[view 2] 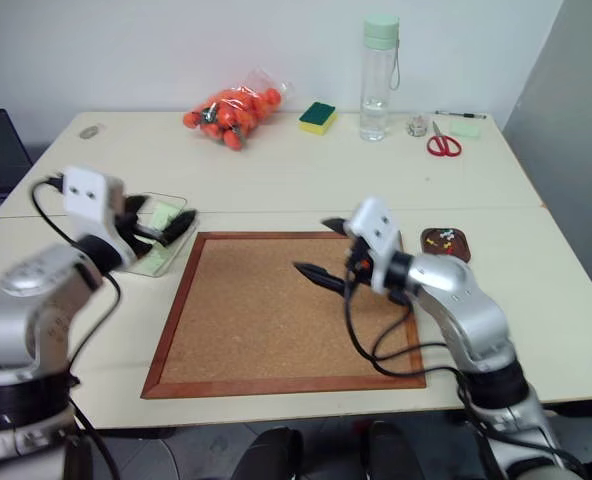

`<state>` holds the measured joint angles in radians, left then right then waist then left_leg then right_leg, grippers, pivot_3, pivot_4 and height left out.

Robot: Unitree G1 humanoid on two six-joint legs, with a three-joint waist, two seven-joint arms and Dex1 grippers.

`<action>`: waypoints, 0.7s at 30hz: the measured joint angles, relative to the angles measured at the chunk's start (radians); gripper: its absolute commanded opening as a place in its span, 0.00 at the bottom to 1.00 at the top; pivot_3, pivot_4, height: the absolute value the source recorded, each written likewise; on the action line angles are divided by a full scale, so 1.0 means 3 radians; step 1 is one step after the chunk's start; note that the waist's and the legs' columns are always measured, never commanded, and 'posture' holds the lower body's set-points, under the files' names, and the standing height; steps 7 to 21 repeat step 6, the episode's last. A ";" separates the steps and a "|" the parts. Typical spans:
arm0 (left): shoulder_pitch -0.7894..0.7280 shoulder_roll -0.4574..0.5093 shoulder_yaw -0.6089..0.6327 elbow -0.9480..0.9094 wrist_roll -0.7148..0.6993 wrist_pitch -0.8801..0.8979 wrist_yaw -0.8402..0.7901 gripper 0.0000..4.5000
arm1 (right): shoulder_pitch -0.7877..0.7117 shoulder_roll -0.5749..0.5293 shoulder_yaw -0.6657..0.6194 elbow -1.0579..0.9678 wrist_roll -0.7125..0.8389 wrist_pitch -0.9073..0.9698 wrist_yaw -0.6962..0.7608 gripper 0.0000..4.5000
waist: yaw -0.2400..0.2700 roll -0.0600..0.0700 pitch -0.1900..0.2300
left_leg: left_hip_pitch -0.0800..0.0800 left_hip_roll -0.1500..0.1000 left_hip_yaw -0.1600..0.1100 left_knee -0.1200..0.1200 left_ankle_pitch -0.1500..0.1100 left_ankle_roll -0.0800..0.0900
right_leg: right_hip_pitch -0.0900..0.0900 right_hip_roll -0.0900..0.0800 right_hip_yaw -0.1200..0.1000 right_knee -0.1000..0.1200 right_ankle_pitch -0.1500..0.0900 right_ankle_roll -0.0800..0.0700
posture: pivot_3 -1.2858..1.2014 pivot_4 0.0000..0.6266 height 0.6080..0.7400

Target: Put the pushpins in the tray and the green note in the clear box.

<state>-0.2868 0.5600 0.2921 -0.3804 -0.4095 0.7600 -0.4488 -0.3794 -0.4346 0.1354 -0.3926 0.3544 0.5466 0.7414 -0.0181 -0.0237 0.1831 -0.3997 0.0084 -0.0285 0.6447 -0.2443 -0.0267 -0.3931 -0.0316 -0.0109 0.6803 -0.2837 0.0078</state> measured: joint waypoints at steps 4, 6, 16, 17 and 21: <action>0.0501 -0.0157 -0.0222 -0.0266 -0.0022 -0.0252 -0.0111 0.97 | 0.0462 -0.0129 -0.0154 -0.0067 -0.0015 -0.0203 0.0000 1.00 | -0.0023 0.0000 0.0000 | 0.0008 0.0008 0.0004 0.0000 0.0000 0.0000 | 0.0002 0.0008 0.0003 0.0004 0.0000 0.0000 | 0.52 0.24 1.00; 0.0612 -0.0183 -0.0260 -0.0290 -0.0013 -0.0329 -0.0119 0.97 | 0.0594 -0.0128 -0.0207 -0.0080 -0.0056 -0.0298 -0.0035 1.00 | -0.0028 -0.0001 0.0001 | 0.0016 0.0013 0.0003 0.0000 0.0000 0.0000 | 0.0009 0.0015 0.0003 0.0003 0.0001 -0.0001 | 0.52 0.24 1.00; 0.0612 -0.0183 -0.0260 -0.0290 -0.0013 -0.0329 -0.0119 0.97 | 0.0594 -0.0128 -0.0207 -0.0080 -0.0056 -0.0298 -0.0035 1.00 | -0.0028 -0.0001 0.0001 | 0.0016 0.0013 0.0003 0.0000 0.0000 0.0000 | 0.0009 0.0015 0.0003 0.0003 0.0001 -0.0001 | 0.52 0.24 1.00; 0.0612 -0.0183 -0.0260 -0.0290 -0.0013 -0.0329 -0.0119 0.97 | 0.0594 -0.0128 -0.0207 -0.0080 -0.0056 -0.0298 -0.0035 1.00 | -0.0028 -0.0001 0.0001 | 0.0016 0.0013 0.0003 0.0000 0.0000 0.0000 | 0.0009 0.0015 0.0003 0.0003 0.0001 -0.0001 | 0.52 0.24 1.00; 0.0612 -0.0183 -0.0260 -0.0290 -0.0013 -0.0329 -0.0119 0.97 | 0.0594 -0.0128 -0.0207 -0.0080 -0.0056 -0.0298 -0.0035 1.00 | -0.0028 -0.0001 0.0001 | 0.0016 0.0013 0.0003 0.0000 0.0000 0.0000 | 0.0009 0.0015 0.0003 0.0003 0.0001 -0.0001 | 0.52 0.24 1.00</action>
